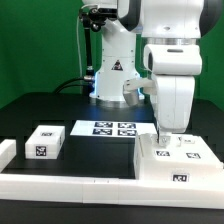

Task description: Assemble cabinet

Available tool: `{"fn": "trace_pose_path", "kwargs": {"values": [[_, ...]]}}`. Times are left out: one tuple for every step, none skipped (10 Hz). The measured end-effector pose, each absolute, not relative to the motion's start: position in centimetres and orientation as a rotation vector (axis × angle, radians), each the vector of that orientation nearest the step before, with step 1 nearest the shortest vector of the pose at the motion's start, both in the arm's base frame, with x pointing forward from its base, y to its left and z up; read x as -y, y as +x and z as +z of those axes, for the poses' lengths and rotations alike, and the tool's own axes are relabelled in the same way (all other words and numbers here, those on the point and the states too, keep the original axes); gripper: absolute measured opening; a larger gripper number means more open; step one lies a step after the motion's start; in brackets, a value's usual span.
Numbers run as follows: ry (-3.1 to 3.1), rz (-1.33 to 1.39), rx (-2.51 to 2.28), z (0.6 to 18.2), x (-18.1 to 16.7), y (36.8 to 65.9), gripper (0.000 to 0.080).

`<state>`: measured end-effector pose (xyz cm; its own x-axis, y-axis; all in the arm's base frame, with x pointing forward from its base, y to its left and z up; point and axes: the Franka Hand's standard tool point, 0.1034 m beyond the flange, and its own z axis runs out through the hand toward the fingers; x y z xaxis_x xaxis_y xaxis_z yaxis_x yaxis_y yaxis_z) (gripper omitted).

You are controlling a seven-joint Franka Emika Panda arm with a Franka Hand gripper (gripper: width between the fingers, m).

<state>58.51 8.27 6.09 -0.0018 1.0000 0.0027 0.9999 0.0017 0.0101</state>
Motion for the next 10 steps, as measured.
{"fn": "trace_pose_path", "kwargs": {"values": [[2.225, -0.012, -2.225, 5.9, -8.1, 58.5, 0.0064], [2.227, -0.014, -2.225, 5.9, -8.1, 58.5, 0.0064], [2.226, -0.005, -2.222, 5.9, -8.1, 58.5, 0.0064], [2.226, -0.005, -2.222, 5.9, -8.1, 58.5, 0.0064], [2.226, -0.005, -2.222, 5.8, -8.1, 58.5, 0.0144], [2.226, -0.005, -2.222, 5.8, -8.1, 58.5, 0.0293], [2.227, -0.005, -2.222, 5.8, -8.1, 58.5, 0.0293], [2.225, 0.000, -2.218, 6.2, -8.0, 58.6, 0.0499], [2.219, 0.005, -2.208, 7.2, -7.8, 58.8, 0.0617], [2.210, 0.006, -2.204, 8.2, -7.7, 58.6, 0.0617]]}}
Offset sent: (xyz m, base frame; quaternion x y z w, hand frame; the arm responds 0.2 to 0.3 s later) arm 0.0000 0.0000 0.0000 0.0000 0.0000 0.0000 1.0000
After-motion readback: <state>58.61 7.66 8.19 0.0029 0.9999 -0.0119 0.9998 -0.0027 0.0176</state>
